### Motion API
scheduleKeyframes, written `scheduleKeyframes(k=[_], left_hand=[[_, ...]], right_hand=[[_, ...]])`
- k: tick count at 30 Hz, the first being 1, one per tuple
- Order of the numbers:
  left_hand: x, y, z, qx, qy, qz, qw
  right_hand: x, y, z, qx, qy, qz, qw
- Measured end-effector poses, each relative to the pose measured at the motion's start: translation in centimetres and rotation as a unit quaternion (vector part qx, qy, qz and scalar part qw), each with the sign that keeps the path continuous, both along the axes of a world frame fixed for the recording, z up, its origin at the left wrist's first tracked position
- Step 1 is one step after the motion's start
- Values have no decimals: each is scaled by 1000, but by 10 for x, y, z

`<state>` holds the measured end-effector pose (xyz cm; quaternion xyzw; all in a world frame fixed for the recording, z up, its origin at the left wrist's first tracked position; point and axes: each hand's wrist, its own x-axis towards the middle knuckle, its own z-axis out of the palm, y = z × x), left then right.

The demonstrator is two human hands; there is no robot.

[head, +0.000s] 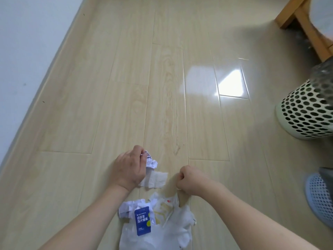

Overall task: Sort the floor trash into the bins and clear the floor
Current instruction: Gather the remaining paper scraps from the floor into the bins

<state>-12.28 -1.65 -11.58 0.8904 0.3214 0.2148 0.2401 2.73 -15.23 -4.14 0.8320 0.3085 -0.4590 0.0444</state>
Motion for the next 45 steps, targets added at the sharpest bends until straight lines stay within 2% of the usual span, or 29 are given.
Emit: scheduleKeyframes(k=[4,7,9,11,12,13,15,16,18,19,22,24,27,31,37,41,45], left_hand=[[-2,0,4,-46,-17,27,998],[3,-2,11,-103,24,92,990],[9,-4,19,-167,50,131,976],[14,-5,36,-259,39,154,953],[12,-5,47,-265,47,154,951],[8,-7,57,-229,74,144,960],[-8,-12,78,-43,109,129,985],[-16,-16,91,44,126,117,984],[-25,-23,120,107,144,97,979],[-24,-25,132,95,128,103,982],[0,-51,184,-62,58,133,987],[29,-77,217,-160,-9,115,980],[78,-116,260,-231,-51,65,970],[180,-214,311,-265,-81,4,961],[317,-359,329,-247,-1,-67,967],[362,-418,312,-248,65,-111,960],[367,-421,313,-204,94,-113,968]], right_hand=[[-4,-4,16,10,-7,-3,1000],[-5,-12,42,65,-39,-35,996],[-6,-22,66,113,-68,-42,990],[-5,-36,91,146,-95,-43,984],[-5,-45,101,157,-105,-44,981],[-4,-54,110,164,-110,-46,979],[-1,-72,128,173,-113,-53,977],[1,-82,139,179,-113,-54,976],[8,-99,158,198,-114,-55,972],[12,-107,168,207,-117,-56,970],[34,-140,196,232,-123,-59,963],[58,-167,212,252,-133,-62,957],[95,-196,230,278,-156,-65,946],[173,-280,254,285,-200,-129,929],[260,-404,248,178,-158,-317,918],[284,-440,236,161,-156,-332,916],[287,-427,242,183,-138,-327,917]])
